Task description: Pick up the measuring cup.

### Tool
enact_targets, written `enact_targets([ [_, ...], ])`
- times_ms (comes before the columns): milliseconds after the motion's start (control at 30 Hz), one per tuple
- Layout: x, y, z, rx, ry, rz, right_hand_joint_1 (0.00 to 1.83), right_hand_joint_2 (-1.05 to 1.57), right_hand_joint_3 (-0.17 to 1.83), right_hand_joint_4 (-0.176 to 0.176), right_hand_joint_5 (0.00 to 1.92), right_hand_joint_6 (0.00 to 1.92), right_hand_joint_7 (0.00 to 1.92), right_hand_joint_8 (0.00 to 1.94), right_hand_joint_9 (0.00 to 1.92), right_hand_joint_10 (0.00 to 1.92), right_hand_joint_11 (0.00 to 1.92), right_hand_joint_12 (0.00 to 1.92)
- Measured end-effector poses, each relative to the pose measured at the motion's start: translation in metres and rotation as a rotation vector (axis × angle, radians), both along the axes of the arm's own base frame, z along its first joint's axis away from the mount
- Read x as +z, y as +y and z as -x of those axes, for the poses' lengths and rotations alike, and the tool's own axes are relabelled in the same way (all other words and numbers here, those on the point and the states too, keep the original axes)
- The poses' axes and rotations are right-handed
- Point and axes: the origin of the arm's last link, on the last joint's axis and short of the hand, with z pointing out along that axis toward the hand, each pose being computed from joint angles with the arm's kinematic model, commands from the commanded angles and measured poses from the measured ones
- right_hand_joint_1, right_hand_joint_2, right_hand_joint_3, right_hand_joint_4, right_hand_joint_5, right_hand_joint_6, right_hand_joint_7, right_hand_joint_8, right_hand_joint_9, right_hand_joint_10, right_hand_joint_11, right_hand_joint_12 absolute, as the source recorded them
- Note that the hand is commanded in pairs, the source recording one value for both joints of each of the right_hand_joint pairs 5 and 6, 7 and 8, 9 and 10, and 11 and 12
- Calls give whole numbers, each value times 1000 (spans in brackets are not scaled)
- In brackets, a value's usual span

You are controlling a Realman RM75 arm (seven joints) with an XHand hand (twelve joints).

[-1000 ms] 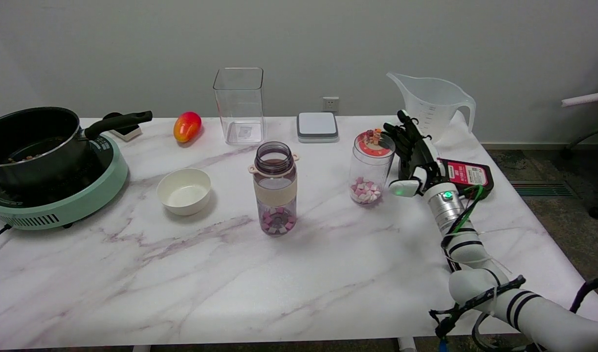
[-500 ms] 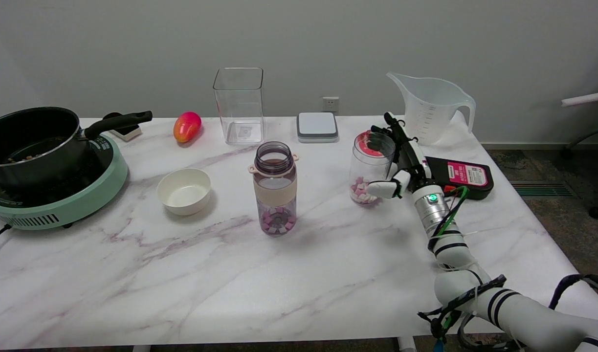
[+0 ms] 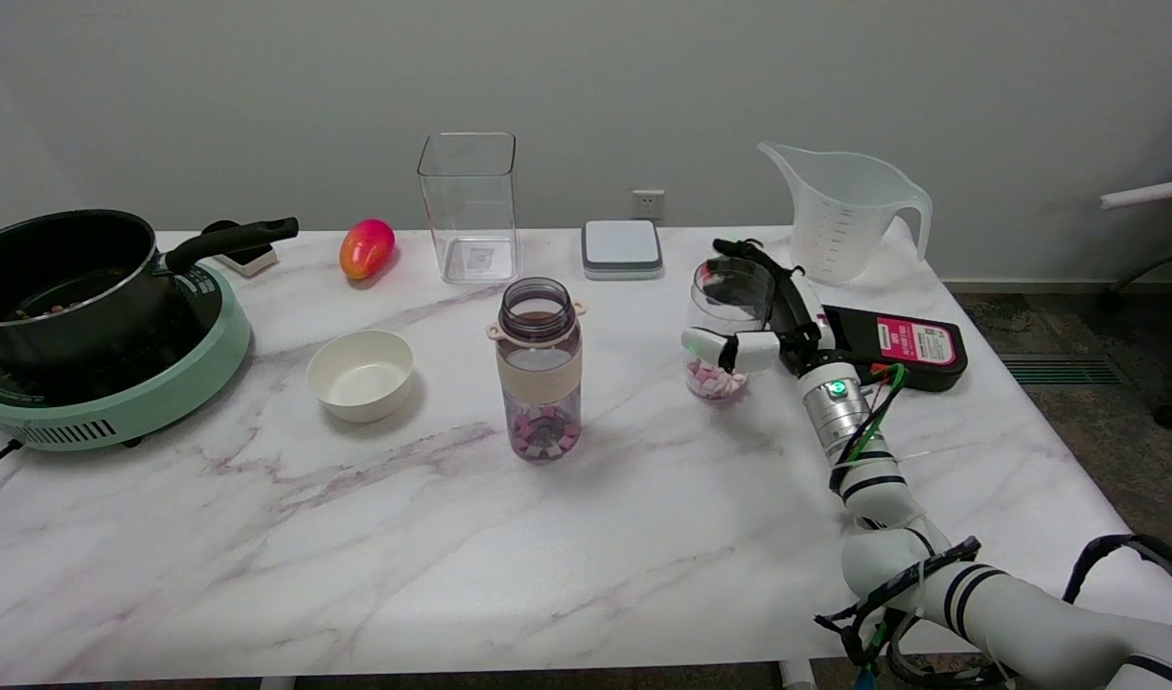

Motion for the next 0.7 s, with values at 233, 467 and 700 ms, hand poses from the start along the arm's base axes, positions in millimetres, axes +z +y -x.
enact_targets([
  [233, -1, -2, -1, 3, 4, 1, 1427, 398, 545, 0, 717, 717, 1057, 1057, 1015, 1015, 778, 778],
  [467, 0, -4, -2, 5, 11, 5, 1436, 498, 672, 0, 830, 830, 1134, 1134, 1096, 1096, 859, 859],
  [700, 0, -8, -8, 21, 23, 9, 1448, 546, 785, 0, 1081, 1081, 1231, 1231, 1178, 1178, 969, 969],
])
